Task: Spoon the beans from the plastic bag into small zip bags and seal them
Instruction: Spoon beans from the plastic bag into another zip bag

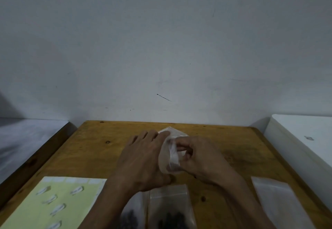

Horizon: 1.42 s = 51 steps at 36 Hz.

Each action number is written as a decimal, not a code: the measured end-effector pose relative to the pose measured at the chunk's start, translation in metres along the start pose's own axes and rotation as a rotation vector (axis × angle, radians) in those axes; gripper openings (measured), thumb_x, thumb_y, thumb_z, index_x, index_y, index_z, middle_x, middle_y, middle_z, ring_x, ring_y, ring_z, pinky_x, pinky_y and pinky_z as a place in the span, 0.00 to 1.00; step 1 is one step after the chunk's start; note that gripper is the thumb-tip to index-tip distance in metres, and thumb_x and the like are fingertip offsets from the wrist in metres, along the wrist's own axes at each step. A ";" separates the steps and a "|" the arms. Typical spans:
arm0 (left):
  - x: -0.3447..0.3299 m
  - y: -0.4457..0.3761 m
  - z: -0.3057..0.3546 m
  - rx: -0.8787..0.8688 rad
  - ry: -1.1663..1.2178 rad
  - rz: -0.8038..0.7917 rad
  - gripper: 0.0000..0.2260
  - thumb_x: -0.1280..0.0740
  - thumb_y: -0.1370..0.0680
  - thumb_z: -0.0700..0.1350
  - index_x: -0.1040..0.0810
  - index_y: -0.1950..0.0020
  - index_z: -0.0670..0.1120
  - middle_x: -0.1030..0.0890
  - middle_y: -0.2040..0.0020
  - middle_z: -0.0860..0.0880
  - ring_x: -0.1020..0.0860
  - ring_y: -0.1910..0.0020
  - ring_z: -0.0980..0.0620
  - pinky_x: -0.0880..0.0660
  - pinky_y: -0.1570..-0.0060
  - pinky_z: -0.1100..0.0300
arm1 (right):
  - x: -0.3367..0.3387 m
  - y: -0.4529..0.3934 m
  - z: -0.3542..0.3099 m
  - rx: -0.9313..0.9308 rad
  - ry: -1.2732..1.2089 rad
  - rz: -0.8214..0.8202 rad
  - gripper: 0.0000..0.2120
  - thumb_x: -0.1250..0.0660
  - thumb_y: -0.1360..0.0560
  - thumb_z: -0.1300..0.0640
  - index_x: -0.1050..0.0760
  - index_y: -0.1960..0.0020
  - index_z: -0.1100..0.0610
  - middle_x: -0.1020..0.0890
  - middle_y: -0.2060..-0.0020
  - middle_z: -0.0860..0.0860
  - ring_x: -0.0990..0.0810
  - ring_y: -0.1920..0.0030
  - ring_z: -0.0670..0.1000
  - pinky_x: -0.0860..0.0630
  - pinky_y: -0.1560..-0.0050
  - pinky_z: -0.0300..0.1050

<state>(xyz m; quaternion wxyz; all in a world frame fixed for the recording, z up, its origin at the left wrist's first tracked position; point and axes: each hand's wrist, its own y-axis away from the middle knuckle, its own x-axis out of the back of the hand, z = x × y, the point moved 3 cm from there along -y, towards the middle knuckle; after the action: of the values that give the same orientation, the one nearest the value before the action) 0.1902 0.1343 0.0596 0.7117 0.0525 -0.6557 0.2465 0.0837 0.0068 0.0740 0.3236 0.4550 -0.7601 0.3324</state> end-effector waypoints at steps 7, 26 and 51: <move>0.001 -0.005 0.003 0.003 0.210 0.131 0.40 0.31 0.34 0.72 0.35 0.27 0.56 0.30 0.36 0.59 0.33 0.42 0.59 0.31 0.44 0.63 | 0.001 0.000 0.003 -0.006 -0.106 0.046 0.15 0.28 0.25 0.54 0.20 0.39 0.43 0.19 0.50 0.35 0.21 0.53 0.38 0.26 0.61 0.28; -0.029 -0.041 -0.066 0.284 0.259 -0.139 0.46 0.25 0.42 0.73 0.30 0.30 0.53 0.26 0.37 0.53 0.28 0.45 0.54 0.28 0.52 0.60 | -0.040 -0.006 0.092 -0.685 -0.774 0.302 0.09 0.26 0.26 0.57 0.18 0.47 0.58 0.16 0.63 0.53 0.19 0.66 0.49 0.23 0.66 0.42; -0.044 -0.051 -0.051 0.317 0.421 -0.194 0.20 0.21 0.37 0.63 0.28 0.57 0.57 0.21 0.57 0.56 0.20 0.57 0.55 0.18 0.56 0.54 | -0.080 0.005 0.044 0.224 0.365 0.481 0.10 0.28 0.27 0.65 0.20 0.46 0.58 0.19 0.55 0.51 0.20 0.58 0.48 0.23 0.62 0.35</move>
<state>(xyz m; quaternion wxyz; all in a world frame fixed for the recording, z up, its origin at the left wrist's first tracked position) 0.2570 0.0971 0.0232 0.8354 0.1734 -0.4386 0.2822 0.1011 0.0113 -0.0156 0.3148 0.2278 -0.7340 0.5570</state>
